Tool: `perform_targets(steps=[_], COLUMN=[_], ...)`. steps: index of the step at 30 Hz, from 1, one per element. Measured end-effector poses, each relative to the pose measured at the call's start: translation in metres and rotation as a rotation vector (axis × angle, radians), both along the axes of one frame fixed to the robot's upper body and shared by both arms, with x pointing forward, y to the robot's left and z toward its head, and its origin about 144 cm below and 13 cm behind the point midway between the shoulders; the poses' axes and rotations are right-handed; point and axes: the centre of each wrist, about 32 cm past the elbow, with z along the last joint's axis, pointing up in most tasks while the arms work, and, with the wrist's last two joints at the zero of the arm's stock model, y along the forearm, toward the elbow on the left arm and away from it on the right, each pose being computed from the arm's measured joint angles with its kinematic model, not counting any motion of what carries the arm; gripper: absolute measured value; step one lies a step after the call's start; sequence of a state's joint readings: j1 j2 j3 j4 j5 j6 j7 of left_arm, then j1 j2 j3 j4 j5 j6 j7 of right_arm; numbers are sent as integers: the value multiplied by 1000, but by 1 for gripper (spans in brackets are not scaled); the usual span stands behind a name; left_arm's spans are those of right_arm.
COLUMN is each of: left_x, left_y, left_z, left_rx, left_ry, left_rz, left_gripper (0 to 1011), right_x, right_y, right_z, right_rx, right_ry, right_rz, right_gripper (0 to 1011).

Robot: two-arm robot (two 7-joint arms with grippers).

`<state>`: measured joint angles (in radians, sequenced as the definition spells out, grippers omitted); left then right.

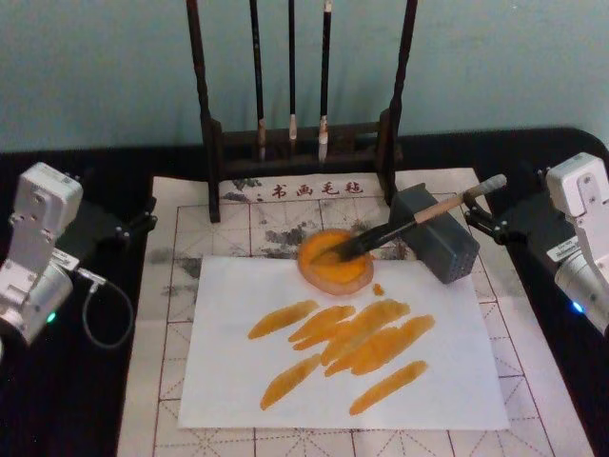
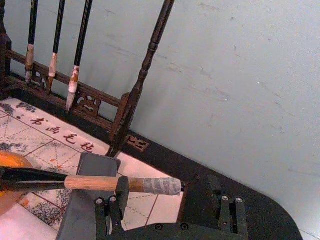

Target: Pick up the brush from the inkstone, write on the paper, then place the brush back to its original position.

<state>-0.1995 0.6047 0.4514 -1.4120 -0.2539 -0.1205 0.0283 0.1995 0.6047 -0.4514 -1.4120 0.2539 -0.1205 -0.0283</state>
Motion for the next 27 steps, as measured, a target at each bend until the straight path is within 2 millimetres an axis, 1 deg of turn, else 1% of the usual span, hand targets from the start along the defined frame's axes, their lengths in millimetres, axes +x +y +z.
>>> perform_targets(steps=[27], left_x=[0], left_y=[0], left_z=[0], left_rx=[0], left_ry=[0], left_rz=[0], left_gripper=[1001], right_x=[0], right_y=[0], right_z=[0], right_rx=[0], right_ry=[0], right_rz=[0], right_gripper=[1000])
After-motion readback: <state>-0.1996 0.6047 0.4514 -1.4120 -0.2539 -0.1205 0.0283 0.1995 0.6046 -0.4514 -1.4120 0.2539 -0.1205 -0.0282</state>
